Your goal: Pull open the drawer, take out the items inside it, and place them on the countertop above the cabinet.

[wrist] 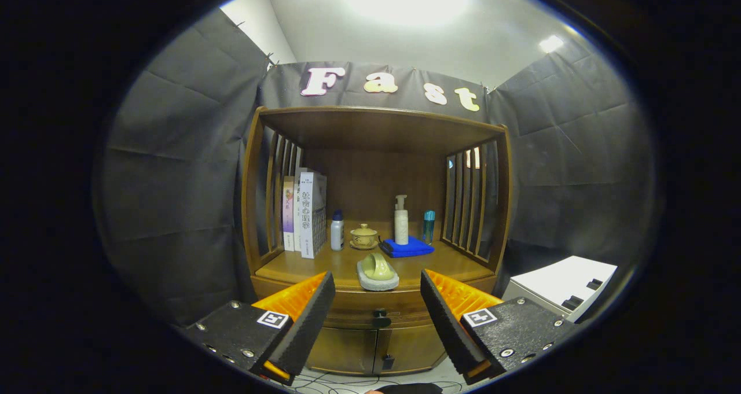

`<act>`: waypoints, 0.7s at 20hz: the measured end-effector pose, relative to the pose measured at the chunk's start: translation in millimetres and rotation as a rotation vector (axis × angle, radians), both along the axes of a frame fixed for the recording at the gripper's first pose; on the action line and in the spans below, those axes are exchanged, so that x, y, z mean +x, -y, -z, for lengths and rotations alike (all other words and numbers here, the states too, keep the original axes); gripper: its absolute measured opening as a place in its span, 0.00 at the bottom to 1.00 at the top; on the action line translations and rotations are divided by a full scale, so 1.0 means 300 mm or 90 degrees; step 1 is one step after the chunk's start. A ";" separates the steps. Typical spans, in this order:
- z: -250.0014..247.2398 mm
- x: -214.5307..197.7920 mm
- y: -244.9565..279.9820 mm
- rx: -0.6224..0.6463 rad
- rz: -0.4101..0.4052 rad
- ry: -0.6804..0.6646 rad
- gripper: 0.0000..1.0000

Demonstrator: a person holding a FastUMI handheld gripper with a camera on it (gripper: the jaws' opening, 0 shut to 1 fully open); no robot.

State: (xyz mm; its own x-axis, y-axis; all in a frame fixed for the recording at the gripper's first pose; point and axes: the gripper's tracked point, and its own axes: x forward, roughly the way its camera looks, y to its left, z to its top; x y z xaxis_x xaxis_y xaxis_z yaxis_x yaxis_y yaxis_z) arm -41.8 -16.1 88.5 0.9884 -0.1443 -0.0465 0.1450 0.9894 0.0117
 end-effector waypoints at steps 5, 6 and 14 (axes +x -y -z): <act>-0.016 -0.002 0.004 0.007 -0.001 0.007 0.93; -0.017 -0.004 0.006 0.008 -0.001 0.007 0.93; -0.004 0.017 -0.009 0.007 -0.014 0.000 0.93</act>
State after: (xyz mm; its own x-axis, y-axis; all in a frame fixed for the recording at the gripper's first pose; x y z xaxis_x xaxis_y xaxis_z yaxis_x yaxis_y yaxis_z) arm -36.7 -13.2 89.8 0.9913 -0.1224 -0.0484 0.1236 0.9921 0.0225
